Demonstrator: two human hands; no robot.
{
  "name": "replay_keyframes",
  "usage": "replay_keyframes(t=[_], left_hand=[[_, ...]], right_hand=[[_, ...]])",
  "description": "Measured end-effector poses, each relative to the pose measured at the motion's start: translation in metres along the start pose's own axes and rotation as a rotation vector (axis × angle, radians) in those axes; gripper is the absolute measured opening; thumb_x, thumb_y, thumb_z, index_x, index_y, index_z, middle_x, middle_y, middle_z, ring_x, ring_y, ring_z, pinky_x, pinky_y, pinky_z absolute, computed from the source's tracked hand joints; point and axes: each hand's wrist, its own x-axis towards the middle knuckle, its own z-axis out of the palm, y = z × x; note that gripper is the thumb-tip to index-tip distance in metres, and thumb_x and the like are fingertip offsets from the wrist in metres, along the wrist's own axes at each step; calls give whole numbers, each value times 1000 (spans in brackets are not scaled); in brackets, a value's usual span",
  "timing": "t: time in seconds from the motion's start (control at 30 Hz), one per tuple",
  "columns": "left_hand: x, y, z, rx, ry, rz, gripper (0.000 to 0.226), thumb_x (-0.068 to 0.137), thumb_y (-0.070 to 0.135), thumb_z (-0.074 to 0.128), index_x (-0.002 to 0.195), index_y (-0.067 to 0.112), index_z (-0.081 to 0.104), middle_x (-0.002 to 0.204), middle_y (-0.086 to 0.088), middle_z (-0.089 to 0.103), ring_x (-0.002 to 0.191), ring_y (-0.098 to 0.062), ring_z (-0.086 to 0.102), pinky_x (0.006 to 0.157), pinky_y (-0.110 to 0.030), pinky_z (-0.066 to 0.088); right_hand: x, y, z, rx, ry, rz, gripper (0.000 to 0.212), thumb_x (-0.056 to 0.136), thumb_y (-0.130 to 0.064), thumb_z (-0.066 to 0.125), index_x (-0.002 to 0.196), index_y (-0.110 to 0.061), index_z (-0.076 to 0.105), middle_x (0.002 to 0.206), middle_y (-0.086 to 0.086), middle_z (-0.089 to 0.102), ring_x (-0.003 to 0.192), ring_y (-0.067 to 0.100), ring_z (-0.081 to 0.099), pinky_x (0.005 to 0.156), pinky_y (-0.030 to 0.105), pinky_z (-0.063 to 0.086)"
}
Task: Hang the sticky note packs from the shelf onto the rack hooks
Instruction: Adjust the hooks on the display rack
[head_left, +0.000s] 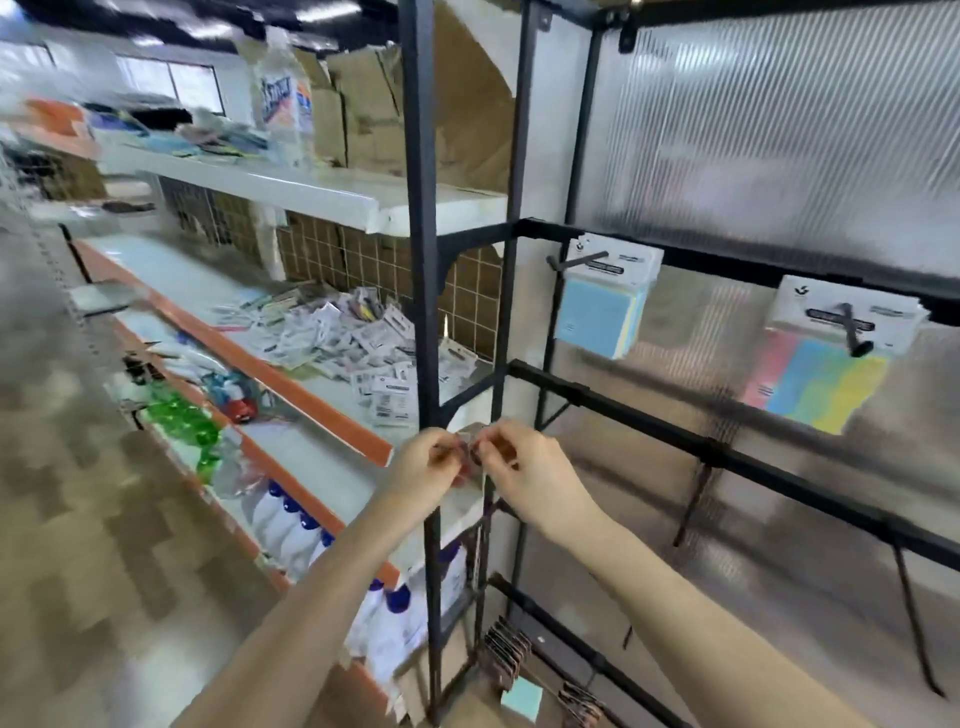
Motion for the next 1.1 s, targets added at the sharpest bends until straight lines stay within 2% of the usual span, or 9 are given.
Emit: replay_keyframes(t=[0.13,0.23,0.33,0.43,0.5,0.63,0.8,0.93,1.1], left_hand=[[20,-40,-50,77,59,-60,18,94,2,45,94,8,62,85,-6,67,69,-10,64,53,-9,45],[35,-67,-69,104,93,-136,23,92,2,46,83,16,62,78,-2,65,63,-7,60,48,-7,41],[35,-75,-74,91,105,-169,37,86,-6,44,69,24,58,77,-5,65,71,-19,62,66,-31,53],[76,-120,-117,103,177,-260,28,87,-6,41,82,14,59,91,-17,68,82,-28,63,82,-42,53],[82,-127,-119,134,167,-261,25,88,-8,41,91,8,60,98,-22,67,87,-34,62,84,-45,52],[104,-140,-119,237,137,-210,26,88,-2,44,88,19,60,93,-9,67,84,-29,63,76,-36,51],[155,-163,-127,413,138,-122,27,89,0,45,95,15,67,94,1,66,90,-19,61,73,-27,44],[184,-170,-130,486,78,-106,36,93,7,41,124,16,57,122,-6,59,111,-25,56,90,-38,48],[212,-183,-133,651,12,23,43,91,10,45,134,14,46,135,-9,46,122,-28,44,95,-36,39]], right_hand=[[35,-22,59,7,-64,-6,13,93,-23,52,95,-15,63,83,0,64,76,17,59,67,31,46],[53,-29,92,-12,-108,32,15,91,-20,52,95,-10,63,89,5,67,83,23,62,71,35,49],[61,-23,109,-31,-89,94,17,92,-20,49,97,-8,61,95,8,67,88,26,62,76,38,51],[116,-25,180,-29,-204,117,18,93,-20,49,99,-6,59,98,10,66,90,28,62,77,39,51],[119,-27,181,-40,-209,144,18,93,-18,47,99,-5,59,98,11,65,91,29,61,75,37,49],[140,-12,201,-16,-137,248,20,94,-15,45,104,-6,59,104,12,64,97,31,60,75,34,45],[182,6,232,16,-68,361,27,90,-8,47,116,-6,57,118,14,57,112,30,54,94,35,44],[206,15,249,-113,-22,429,27,90,-12,51,116,-7,54,119,15,53,115,33,47,91,36,39],[225,26,267,-246,-32,417,41,89,-19,55,127,-7,45,129,15,46,120,34,41,96,39,35]])
